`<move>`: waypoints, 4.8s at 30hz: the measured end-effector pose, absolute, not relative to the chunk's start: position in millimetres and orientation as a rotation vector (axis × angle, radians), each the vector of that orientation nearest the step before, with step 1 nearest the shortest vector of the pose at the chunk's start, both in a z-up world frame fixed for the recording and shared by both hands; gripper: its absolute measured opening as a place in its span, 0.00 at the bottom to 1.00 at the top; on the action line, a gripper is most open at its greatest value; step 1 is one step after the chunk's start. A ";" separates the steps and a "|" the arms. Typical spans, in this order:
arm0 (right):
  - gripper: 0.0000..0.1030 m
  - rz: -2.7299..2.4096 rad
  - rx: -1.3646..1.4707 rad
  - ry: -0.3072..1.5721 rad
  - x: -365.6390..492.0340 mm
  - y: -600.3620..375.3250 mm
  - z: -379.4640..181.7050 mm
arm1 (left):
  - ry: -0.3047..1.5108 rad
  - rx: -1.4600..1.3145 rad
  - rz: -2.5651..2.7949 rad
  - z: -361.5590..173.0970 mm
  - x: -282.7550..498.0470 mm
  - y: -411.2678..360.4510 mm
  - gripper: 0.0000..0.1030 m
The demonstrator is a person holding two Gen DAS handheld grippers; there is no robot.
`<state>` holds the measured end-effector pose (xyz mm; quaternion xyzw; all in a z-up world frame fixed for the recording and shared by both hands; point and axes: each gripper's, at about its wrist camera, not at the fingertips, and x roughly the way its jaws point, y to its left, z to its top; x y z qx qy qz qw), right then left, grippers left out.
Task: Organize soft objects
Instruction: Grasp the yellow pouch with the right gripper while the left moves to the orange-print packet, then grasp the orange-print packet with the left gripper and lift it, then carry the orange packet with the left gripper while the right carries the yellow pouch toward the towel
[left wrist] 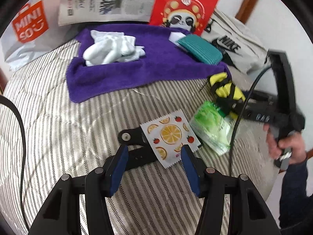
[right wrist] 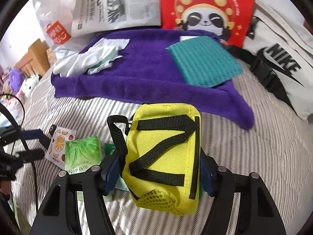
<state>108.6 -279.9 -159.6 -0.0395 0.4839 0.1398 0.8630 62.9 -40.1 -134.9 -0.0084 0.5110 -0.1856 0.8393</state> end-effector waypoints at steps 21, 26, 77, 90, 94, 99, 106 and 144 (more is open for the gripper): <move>0.65 0.181 0.069 1.002 86.2 -349.0 -152.0 | 1.029 0.314 -0.409 -153.1 71.4 -104.5 0.76; 0.65 0.182 0.084 1.007 84.3 -351.0 -155.9 | 1.024 0.250 -0.433 -147.0 71.1 -91.3 0.55; 0.65 0.212 0.085 1.043 77.9 -339.0 -168.2 | 1.033 0.137 -0.612 -155.3 54.6 -104.9 0.10; 0.65 0.215 0.086 1.040 75.6 -337.8 -168.0 | 1.006 0.107 -0.561 -144.5 64.4 -96.7 0.07; 0.64 0.207 0.083 1.031 72.7 -339.4 -165.0 | 0.995 0.093 -0.549 -138.0 62.1 -90.0 0.07; 0.64 0.219 0.093 1.023 71.2 -341.4 -156.9 | 0.982 0.051 -0.529 -128.4 63.6 -76.8 0.07; 0.64 0.228 0.076 1.002 77.5 -337.4 -140.8 | 0.966 -0.009 -0.517 -120.5 70.3 -61.5 0.06; 0.64 0.279 0.046 1.001 91.5 -318.0 -126.9 | 0.986 -0.075 -0.554 -108.2 78.6 -58.6 0.04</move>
